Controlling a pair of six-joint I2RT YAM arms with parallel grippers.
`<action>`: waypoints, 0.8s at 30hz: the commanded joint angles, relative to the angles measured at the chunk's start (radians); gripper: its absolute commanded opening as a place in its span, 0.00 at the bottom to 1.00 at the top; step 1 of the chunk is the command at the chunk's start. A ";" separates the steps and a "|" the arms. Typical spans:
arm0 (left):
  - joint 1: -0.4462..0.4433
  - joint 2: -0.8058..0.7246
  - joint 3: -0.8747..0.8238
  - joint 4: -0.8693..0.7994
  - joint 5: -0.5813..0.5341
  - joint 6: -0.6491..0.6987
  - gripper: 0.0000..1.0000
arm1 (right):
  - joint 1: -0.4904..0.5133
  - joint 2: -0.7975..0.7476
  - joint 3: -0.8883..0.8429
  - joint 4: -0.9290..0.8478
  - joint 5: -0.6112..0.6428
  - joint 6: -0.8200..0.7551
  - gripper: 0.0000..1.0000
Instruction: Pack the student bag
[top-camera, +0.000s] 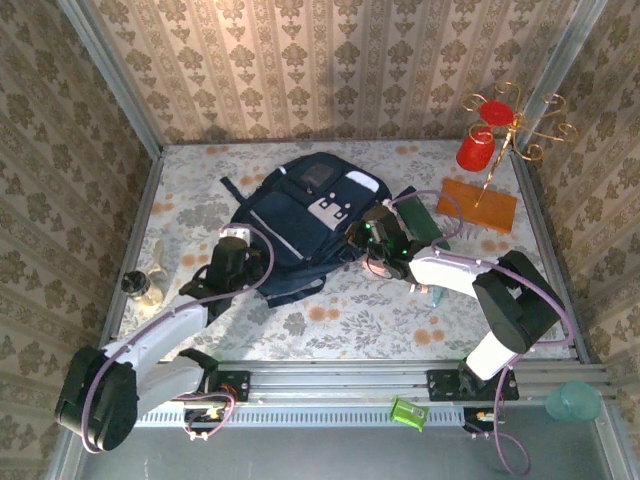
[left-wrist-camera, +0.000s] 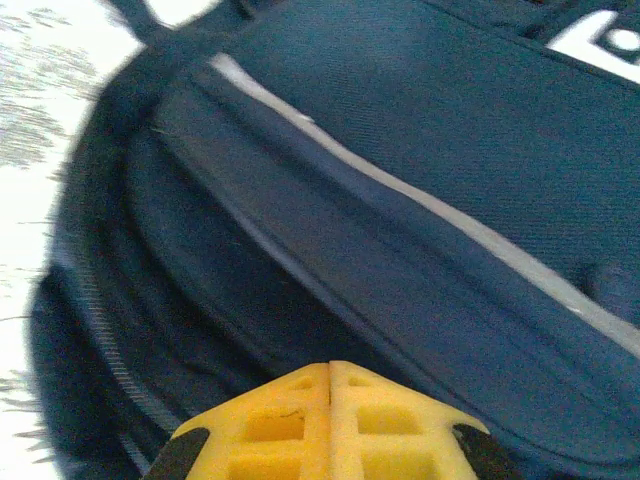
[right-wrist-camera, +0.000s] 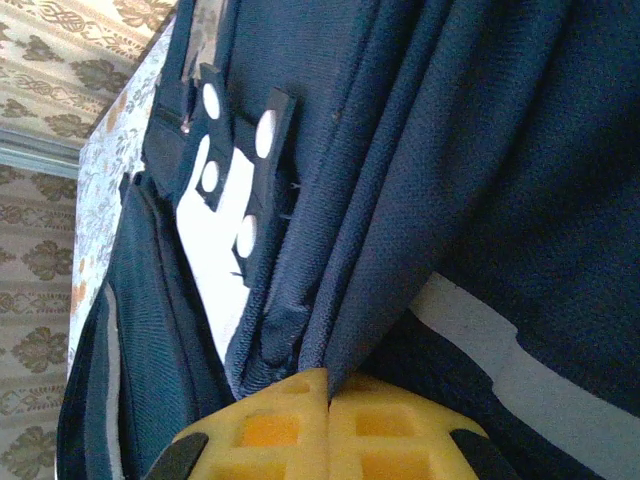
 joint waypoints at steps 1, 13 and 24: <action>-0.005 -0.014 0.027 0.068 0.265 -0.061 0.24 | 0.006 0.005 0.025 0.049 -0.018 -0.048 0.00; -0.097 0.157 0.119 -0.105 0.284 0.031 0.50 | 0.053 0.034 0.010 0.229 -0.029 -0.032 0.00; -0.074 0.152 0.072 -0.242 0.336 -0.052 0.42 | 0.080 0.058 0.008 0.236 0.016 0.004 0.00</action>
